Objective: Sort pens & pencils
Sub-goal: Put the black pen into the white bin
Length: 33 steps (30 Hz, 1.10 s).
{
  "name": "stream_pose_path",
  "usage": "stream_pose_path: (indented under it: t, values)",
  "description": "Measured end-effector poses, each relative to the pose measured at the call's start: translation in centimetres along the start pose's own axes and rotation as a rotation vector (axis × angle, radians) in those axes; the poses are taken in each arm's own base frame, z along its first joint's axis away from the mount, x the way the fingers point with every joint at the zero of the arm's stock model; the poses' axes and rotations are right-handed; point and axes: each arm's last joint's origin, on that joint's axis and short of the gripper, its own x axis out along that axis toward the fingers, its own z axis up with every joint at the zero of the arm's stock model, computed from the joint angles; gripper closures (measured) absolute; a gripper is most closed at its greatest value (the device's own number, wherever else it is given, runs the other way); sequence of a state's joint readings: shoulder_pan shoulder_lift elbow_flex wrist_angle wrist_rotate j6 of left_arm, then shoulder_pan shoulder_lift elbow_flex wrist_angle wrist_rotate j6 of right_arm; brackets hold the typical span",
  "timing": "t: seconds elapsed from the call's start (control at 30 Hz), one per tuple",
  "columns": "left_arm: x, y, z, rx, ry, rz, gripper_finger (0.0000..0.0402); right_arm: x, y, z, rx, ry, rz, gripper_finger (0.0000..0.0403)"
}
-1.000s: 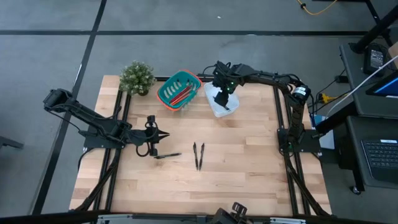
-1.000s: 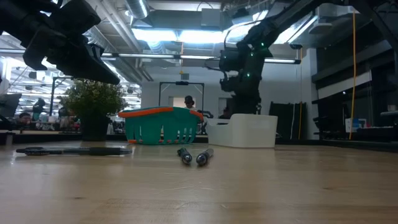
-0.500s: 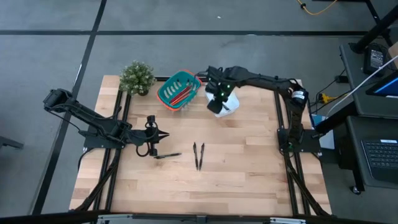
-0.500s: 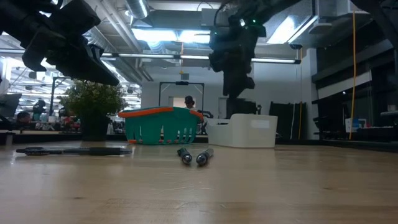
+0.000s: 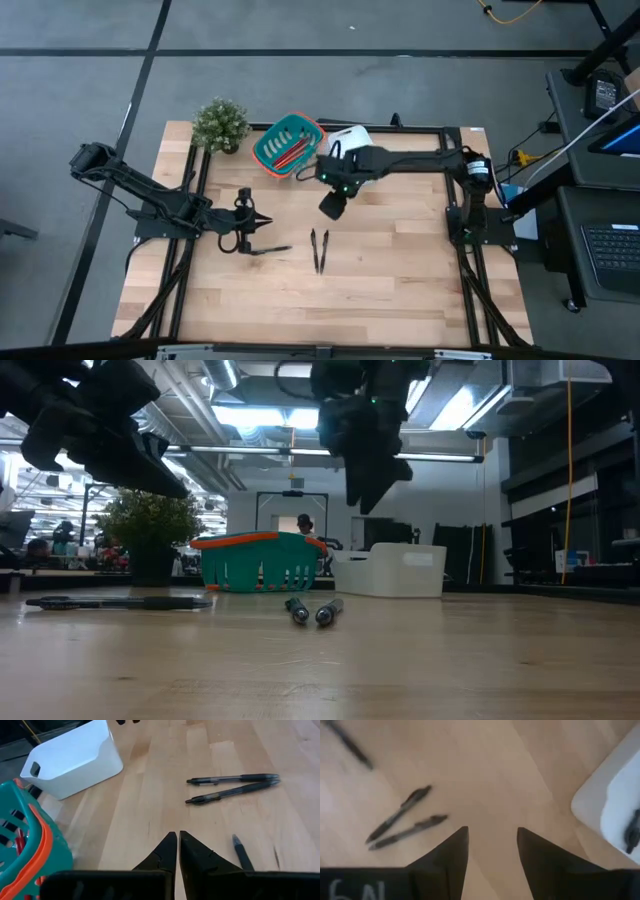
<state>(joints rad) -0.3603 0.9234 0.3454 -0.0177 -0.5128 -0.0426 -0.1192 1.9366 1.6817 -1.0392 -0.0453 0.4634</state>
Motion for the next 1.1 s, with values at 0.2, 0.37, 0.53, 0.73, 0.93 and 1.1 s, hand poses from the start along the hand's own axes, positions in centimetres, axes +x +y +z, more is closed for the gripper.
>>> stream_pose_path:
  t: [0.2, 0.37, 0.53, 0.73, 0.93, 1.1]
  values:
    - [0.0, 0.0, -0.4, 0.053, 0.035, 0.000, 0.0388, 0.1, 3.0, -1.5, 0.056, -0.011, 0.006, 0.0234]
    - [0.0, 0.0, -0.7, 0.080, 0.061, -0.001, 0.0388, 0.5, 5.5, -2.6, 0.076, -0.043, 0.053, 0.0234]
    - [0.0, 0.0, -0.7, 0.080, 0.062, -0.001, 0.0388, 1.6, 8.0, -4.5, 0.105, -0.056, 0.100, 0.0234]
    - [0.0, -0.1, -0.7, 0.086, 0.063, -0.035, 0.0388, 3.4, 10.1, -7.1, 0.206, -0.065, 0.129, 0.0234]
    - [0.0, -0.1, -0.7, 0.086, 0.064, -0.049, 0.0388, 4.8, 10.8, -8.9, 0.336, -0.118, 0.074, 0.0234]
    - [0.0, -0.3, -0.7, 0.080, 0.067, -0.126, 0.0388, 7.3, 11.5, -8.8, 0.340, -0.138, 0.076, 0.0234]
